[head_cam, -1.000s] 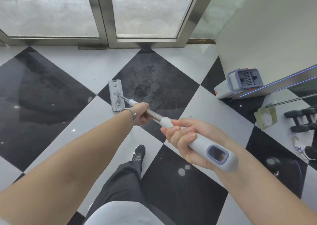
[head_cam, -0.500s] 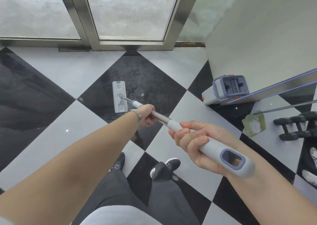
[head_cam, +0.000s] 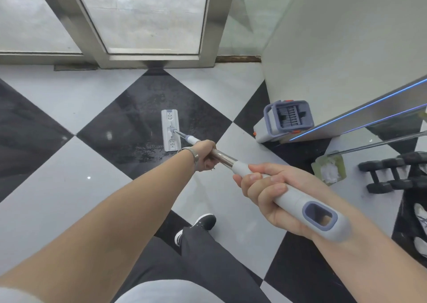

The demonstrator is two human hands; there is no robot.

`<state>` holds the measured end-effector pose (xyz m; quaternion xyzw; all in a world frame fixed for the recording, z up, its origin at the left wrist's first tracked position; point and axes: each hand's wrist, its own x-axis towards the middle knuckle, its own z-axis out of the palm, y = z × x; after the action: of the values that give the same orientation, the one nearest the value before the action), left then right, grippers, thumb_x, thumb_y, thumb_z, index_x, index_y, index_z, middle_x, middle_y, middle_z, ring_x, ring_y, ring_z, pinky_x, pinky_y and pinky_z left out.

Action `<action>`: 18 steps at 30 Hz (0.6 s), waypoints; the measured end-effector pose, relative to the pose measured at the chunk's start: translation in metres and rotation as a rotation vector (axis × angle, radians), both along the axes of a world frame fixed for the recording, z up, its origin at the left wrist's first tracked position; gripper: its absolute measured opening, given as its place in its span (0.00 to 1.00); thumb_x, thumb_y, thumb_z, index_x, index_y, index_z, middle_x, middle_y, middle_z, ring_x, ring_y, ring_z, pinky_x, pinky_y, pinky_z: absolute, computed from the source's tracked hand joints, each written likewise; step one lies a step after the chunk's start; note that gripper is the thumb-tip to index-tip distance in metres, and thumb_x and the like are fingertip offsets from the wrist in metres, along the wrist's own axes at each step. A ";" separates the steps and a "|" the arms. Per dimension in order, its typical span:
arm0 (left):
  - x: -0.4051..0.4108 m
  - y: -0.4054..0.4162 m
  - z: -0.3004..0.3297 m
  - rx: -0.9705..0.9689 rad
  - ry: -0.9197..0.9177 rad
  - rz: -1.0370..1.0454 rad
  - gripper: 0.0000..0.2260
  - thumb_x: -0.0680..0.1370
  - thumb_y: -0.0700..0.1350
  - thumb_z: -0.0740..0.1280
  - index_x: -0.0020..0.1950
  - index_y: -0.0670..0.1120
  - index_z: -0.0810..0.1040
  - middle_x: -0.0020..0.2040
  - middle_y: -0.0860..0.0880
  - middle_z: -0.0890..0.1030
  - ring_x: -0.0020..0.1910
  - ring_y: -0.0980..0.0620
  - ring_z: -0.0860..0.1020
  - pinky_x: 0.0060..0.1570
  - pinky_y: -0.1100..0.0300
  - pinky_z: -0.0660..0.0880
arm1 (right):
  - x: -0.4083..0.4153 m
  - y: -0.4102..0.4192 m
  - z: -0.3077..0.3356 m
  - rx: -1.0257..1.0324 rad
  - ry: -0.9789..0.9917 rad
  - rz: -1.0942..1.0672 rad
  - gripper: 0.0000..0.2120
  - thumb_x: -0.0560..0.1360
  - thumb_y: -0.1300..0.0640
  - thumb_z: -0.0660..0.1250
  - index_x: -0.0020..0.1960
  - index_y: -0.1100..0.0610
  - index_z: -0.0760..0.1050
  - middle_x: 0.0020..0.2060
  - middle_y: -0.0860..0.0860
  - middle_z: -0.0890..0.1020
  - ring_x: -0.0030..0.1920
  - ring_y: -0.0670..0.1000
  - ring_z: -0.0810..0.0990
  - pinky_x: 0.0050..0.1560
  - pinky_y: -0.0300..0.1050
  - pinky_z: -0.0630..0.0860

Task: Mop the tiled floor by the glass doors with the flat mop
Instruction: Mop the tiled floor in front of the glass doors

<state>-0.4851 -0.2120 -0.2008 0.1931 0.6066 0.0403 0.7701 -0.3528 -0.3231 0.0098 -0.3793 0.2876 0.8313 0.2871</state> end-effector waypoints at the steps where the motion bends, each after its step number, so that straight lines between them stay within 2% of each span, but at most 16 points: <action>1: 0.011 -0.002 0.000 0.003 0.004 -0.015 0.09 0.78 0.39 0.54 0.38 0.45 0.61 0.16 0.49 0.67 0.11 0.54 0.62 0.16 0.74 0.55 | 0.010 -0.002 0.000 0.000 0.003 -0.008 0.29 0.60 0.77 0.75 0.54 0.61 0.68 0.35 0.47 0.68 0.19 0.47 0.70 0.17 0.38 0.71; 4: 0.046 -0.006 -0.003 -0.002 0.002 -0.001 0.08 0.77 0.39 0.54 0.38 0.45 0.61 0.19 0.47 0.68 0.12 0.54 0.63 0.16 0.73 0.56 | 0.040 -0.010 0.001 0.012 -0.016 -0.015 0.32 0.55 0.78 0.76 0.53 0.60 0.68 0.36 0.45 0.66 0.20 0.46 0.69 0.17 0.37 0.71; 6: 0.065 -0.009 -0.005 -0.001 0.009 -0.007 0.08 0.77 0.39 0.55 0.38 0.45 0.61 0.26 0.46 0.70 0.12 0.53 0.64 0.16 0.72 0.56 | 0.056 -0.014 0.003 0.003 -0.023 -0.019 0.32 0.55 0.78 0.76 0.52 0.60 0.68 0.37 0.44 0.64 0.19 0.46 0.69 0.17 0.37 0.70; 8: 0.083 -0.010 -0.004 -0.013 0.006 -0.029 0.08 0.77 0.39 0.55 0.38 0.46 0.61 0.29 0.46 0.69 0.12 0.54 0.63 0.16 0.72 0.56 | 0.070 -0.015 0.008 -0.010 -0.048 -0.010 0.26 0.59 0.75 0.74 0.51 0.60 0.68 0.36 0.44 0.65 0.19 0.46 0.68 0.18 0.35 0.69; 11: 0.105 -0.012 -0.001 -0.027 -0.008 -0.038 0.09 0.78 0.40 0.56 0.38 0.46 0.60 0.22 0.49 0.68 0.12 0.54 0.63 0.17 0.73 0.55 | 0.084 -0.016 0.015 -0.015 -0.104 -0.005 0.18 0.61 0.69 0.71 0.48 0.62 0.70 0.34 0.47 0.67 0.18 0.44 0.68 0.21 0.30 0.66; 14: 0.125 -0.013 0.000 -0.034 -0.023 -0.029 0.09 0.78 0.40 0.57 0.40 0.46 0.59 0.21 0.49 0.68 0.12 0.54 0.63 0.17 0.73 0.56 | 0.099 -0.019 0.015 -0.008 -0.089 -0.029 0.26 0.53 0.77 0.76 0.45 0.62 0.71 0.38 0.42 0.61 0.18 0.45 0.68 0.19 0.33 0.69; 16: 0.136 -0.014 0.001 -0.042 -0.040 -0.029 0.09 0.78 0.40 0.57 0.40 0.46 0.59 0.19 0.49 0.67 0.12 0.54 0.63 0.16 0.73 0.56 | 0.105 -0.020 0.017 -0.014 -0.097 -0.022 0.30 0.48 0.79 0.78 0.44 0.62 0.71 0.41 0.41 0.58 0.18 0.46 0.68 0.16 0.36 0.70; 18: 0.147 -0.014 0.005 -0.054 -0.072 -0.051 0.10 0.79 0.40 0.56 0.39 0.46 0.59 0.18 0.50 0.66 0.12 0.54 0.62 0.16 0.73 0.55 | 0.108 -0.020 0.021 -0.024 -0.145 0.017 0.25 0.54 0.75 0.77 0.43 0.60 0.70 0.42 0.41 0.56 0.18 0.45 0.67 0.15 0.37 0.70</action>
<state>-0.3379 -0.2260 -0.1962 0.1861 0.5745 0.0113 0.7970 -0.2448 -0.3429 0.0306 -0.4444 0.2729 0.8004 0.2957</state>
